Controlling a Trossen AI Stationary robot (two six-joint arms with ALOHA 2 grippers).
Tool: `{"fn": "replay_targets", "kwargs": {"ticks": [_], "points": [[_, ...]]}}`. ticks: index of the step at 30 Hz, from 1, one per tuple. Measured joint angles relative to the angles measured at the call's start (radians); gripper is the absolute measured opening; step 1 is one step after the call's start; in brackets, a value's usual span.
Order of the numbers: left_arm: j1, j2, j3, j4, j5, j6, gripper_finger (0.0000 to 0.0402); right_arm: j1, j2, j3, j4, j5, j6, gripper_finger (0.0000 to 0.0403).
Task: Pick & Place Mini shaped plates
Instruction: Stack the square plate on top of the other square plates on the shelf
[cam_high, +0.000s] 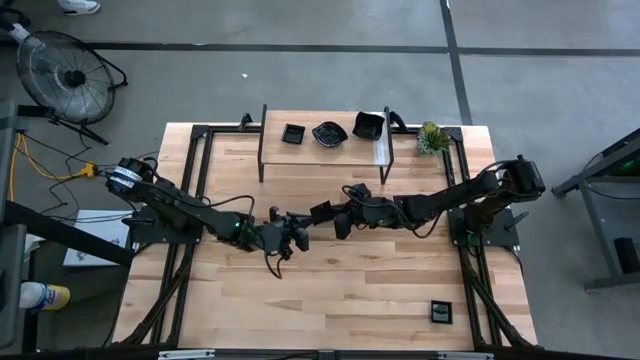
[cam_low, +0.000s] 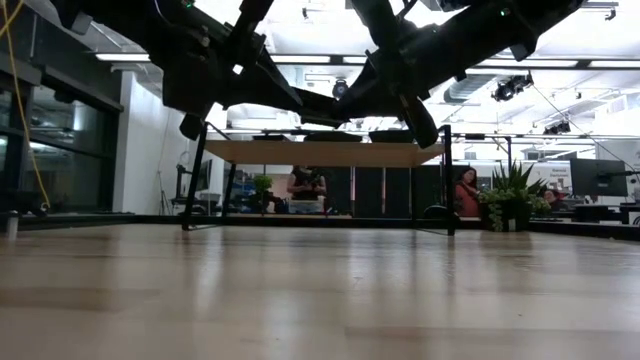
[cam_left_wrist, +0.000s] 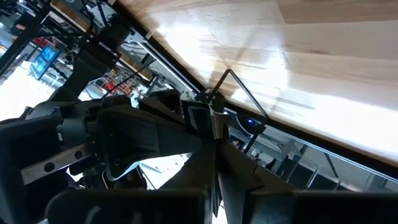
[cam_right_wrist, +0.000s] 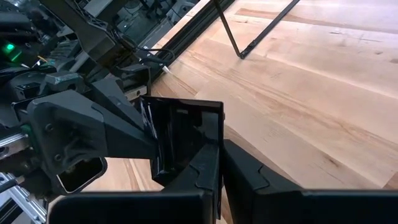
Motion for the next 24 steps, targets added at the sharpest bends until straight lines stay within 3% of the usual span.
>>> {"fn": "replay_targets", "kwargs": {"ticks": [11,24], "points": [[0.0,0.0,0.0,-0.003,0.013,-0.048,0.0001,0.003,-0.001,0.0,0.012,-0.016,-0.032,0.0031],[0.0,0.0,0.0,0.002,-0.01,-0.129,0.0,0.003,-0.028,0.0,0.0,-0.042,-0.059,0.0198]]}}
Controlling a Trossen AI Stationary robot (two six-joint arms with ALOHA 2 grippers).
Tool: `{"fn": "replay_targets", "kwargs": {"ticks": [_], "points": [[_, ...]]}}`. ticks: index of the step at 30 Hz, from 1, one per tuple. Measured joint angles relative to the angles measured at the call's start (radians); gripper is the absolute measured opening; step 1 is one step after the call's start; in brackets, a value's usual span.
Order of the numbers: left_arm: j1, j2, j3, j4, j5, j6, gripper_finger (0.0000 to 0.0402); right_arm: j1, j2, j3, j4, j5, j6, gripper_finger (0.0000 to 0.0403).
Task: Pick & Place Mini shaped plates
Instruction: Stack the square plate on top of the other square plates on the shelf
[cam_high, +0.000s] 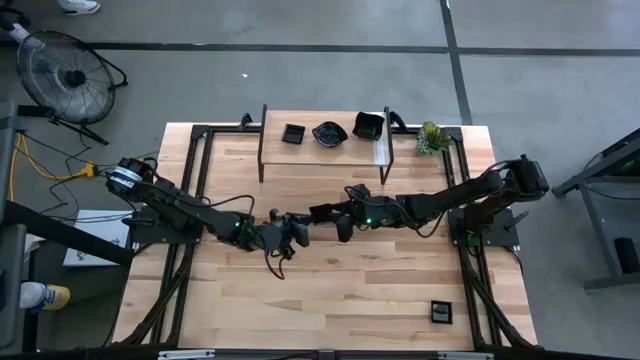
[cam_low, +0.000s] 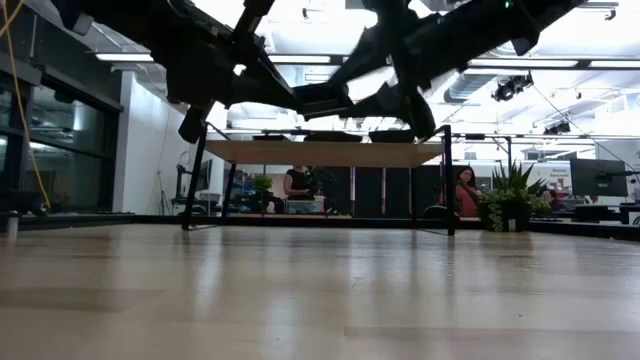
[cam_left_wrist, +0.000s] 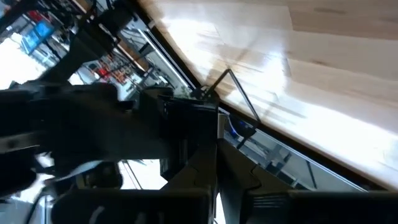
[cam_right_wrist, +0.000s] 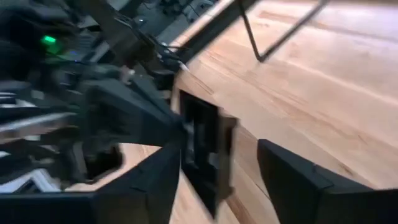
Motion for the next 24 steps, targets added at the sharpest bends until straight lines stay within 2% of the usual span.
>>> {"fn": "replay_targets", "kwargs": {"ticks": [5,10,16,19,24], "points": [[0.0,-0.003,0.0,-0.005,-0.031,-0.053,0.0,0.0,-0.09,0.0,-0.035,0.006,-0.065,0.0238],[0.025,-0.048,0.0,-0.074,-0.017,-0.119,0.0,0.0,-0.22,0.0,-0.113,0.066,-0.155,0.025],[0.143,-0.194,0.0,-0.252,0.181,-0.279,0.0,0.016,-0.343,0.0,-0.224,0.145,-0.246,0.0251],[0.224,-0.285,0.004,-0.32,0.326,-0.333,0.0,0.026,-0.375,0.0,-0.267,0.186,-0.292,0.0251],[0.403,-0.393,0.079,-0.5,0.599,-0.43,0.0,0.026,-0.393,0.0,-0.331,0.242,-0.363,0.0251]]}}
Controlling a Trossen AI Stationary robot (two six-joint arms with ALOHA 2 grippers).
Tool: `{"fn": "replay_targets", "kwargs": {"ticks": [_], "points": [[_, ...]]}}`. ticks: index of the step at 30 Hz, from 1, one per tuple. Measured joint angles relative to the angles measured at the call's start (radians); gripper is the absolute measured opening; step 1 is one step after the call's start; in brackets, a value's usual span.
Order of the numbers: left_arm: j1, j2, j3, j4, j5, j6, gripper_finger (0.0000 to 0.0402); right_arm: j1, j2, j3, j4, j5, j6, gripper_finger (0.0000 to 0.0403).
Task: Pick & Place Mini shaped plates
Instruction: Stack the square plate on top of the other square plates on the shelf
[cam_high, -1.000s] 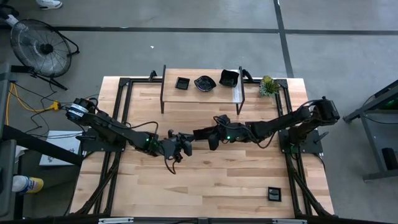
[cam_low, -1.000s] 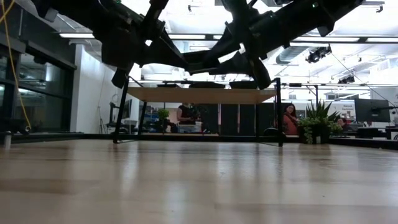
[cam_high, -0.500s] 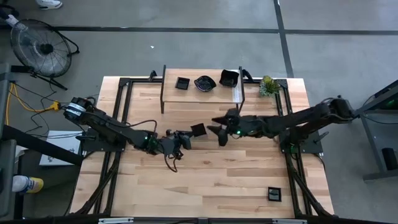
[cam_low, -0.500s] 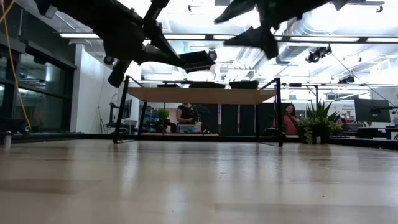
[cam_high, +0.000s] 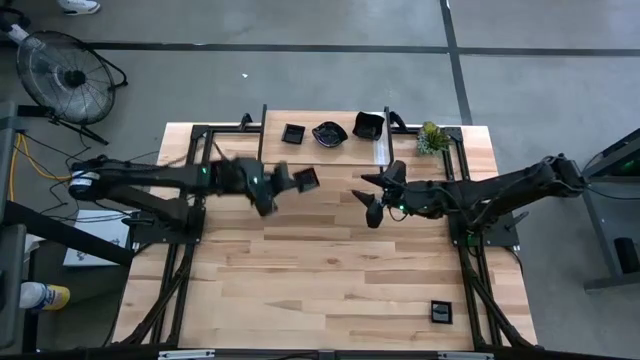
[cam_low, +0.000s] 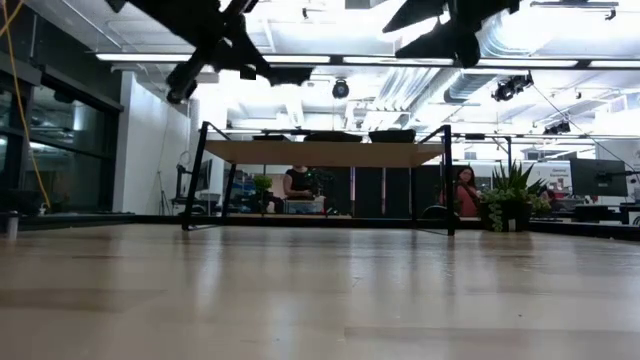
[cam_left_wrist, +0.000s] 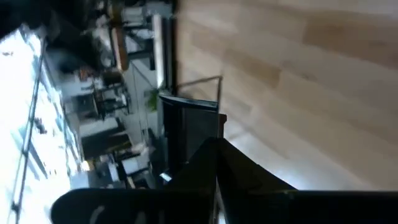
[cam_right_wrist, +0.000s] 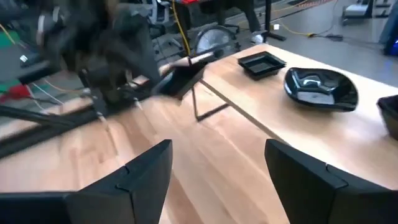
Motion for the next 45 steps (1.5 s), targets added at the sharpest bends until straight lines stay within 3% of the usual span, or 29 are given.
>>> {"fn": "replay_targets", "kwargs": {"ticks": [8,13,20,32,45], "points": [[0.336,-0.004,0.134,-0.168,0.352,0.029,0.0,0.0,0.006,0.0,-0.023,0.07,-0.076,0.0251],[0.539,0.03,0.147,-0.194,0.578,0.066,0.0,0.0,0.006,0.0,-0.049,0.08,-0.079,0.0251],[0.708,0.097,0.148,-0.188,0.766,0.157,0.0,0.0,0.006,-0.041,-0.037,0.073,-0.032,0.0251],[0.741,0.218,0.204,-0.196,0.761,0.39,0.0,0.0,0.007,-0.057,-0.021,0.109,-0.011,0.0251],[0.741,0.28,0.343,-0.351,0.571,0.515,0.0,0.0,0.007,-0.058,-0.021,0.11,0.022,0.0251]]}}
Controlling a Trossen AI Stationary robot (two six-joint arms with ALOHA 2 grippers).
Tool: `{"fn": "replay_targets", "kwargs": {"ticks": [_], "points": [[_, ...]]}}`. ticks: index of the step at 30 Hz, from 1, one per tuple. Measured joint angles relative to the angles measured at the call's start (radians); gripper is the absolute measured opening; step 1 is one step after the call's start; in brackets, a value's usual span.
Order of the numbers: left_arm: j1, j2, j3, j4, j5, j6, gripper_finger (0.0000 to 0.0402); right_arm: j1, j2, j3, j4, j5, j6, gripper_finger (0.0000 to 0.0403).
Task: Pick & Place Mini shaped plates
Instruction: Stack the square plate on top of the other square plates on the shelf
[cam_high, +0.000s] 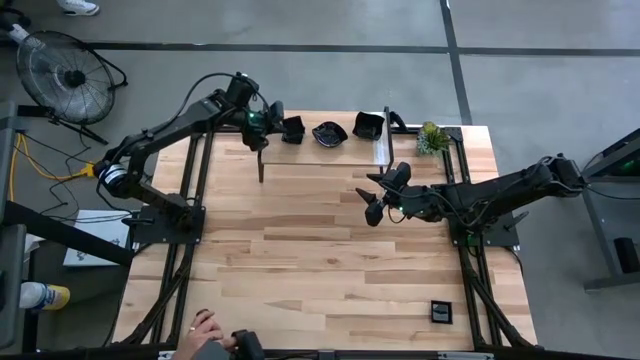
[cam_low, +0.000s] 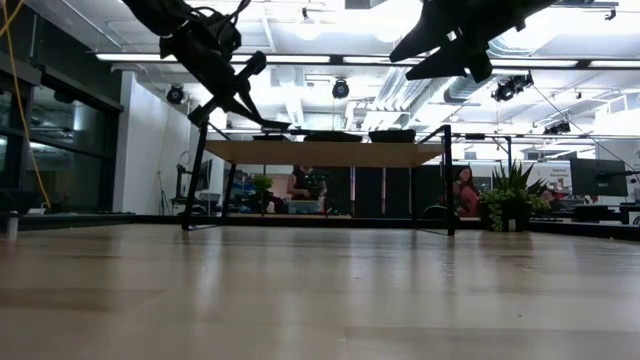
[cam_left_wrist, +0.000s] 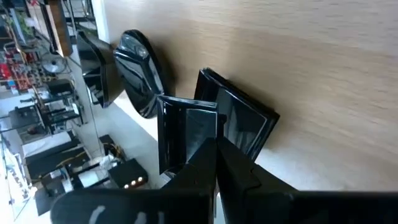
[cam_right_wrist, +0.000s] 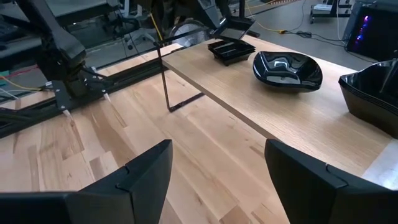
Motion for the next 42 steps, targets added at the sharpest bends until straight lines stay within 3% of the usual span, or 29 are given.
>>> {"fn": "replay_targets", "kwargs": {"ticks": [29,42], "points": [[0.0,0.0,0.002,-0.017,-0.005,-0.004,0.0001,0.0,0.0,0.0,0.0,-0.001,-0.03,0.0251],[0.0,0.0,0.002,-0.012,-0.065,-0.038,0.0045,0.0,0.0,0.0,-0.001,-0.001,-0.031,0.0251]]}}
